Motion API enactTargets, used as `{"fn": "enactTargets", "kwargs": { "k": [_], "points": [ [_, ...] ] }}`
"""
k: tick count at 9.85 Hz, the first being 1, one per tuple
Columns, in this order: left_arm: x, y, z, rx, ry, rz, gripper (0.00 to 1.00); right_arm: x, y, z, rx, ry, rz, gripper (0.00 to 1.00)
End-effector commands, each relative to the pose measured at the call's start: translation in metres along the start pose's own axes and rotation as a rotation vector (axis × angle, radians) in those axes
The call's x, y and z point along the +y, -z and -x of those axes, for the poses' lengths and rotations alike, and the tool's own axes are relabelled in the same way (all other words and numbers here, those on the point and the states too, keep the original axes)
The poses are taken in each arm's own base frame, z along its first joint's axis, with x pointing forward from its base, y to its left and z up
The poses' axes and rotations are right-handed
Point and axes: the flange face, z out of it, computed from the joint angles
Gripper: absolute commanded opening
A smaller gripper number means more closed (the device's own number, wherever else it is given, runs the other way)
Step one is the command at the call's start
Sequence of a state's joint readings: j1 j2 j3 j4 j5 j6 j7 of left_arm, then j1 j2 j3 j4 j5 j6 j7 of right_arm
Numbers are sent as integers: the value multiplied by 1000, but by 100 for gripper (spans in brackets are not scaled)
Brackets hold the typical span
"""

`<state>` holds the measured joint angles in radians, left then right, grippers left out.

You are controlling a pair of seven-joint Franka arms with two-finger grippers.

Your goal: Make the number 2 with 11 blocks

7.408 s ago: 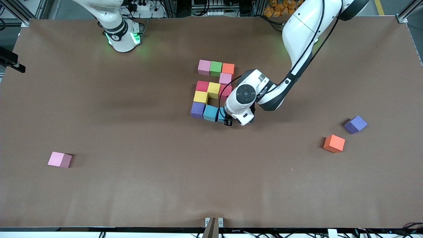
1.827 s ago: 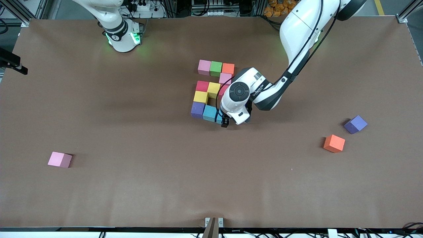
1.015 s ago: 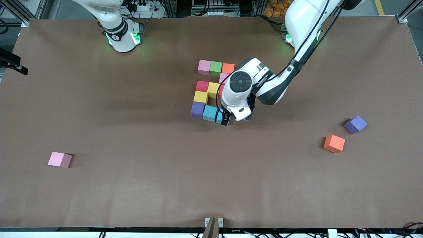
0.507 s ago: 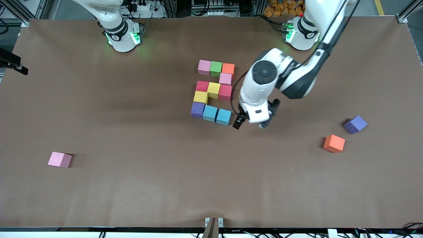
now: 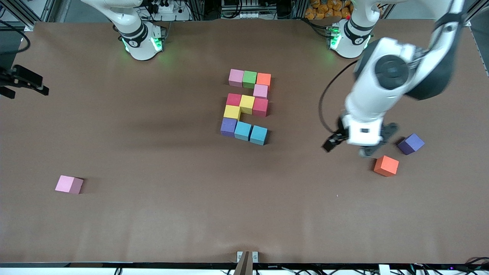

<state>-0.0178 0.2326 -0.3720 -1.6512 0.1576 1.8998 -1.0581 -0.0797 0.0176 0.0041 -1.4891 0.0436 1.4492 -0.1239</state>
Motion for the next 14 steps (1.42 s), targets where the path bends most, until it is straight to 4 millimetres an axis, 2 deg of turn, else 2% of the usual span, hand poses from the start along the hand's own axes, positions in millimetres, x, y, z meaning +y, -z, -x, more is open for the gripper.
{"fn": "enactTargets", "kwargs": {
  "k": [1,4,5,6,7,8,9,11,14],
  "points": [
    [-49,38,-20,11,-134,-52,100,1,5,-1,7,-18,22,100],
    [-103,81,-42,10,-287,-73,100,1,10,3,12,-18,25,100],
    [-125,104,-50,-3,-313,-8,100,1,10,3,12,-23,24,100],
    [-148,113,-60,-29,-324,22,100,1,10,4,9,-23,23,100],
    [-162,121,-65,-54,-387,22,100,3,11,5,9,-26,23,100],
    [-180,138,-74,-79,-405,11,100,6,11,5,9,-31,26,100],
    [-193,144,-79,-101,-422,12,100,4,11,5,10,-28,29,100],
    [-193,150,-73,-102,-478,30,100,5,15,5,18,-29,30,100],
    [-178,154,-50,-111,-533,32,100,5,16,5,21,-29,29,100]
  ]
}}
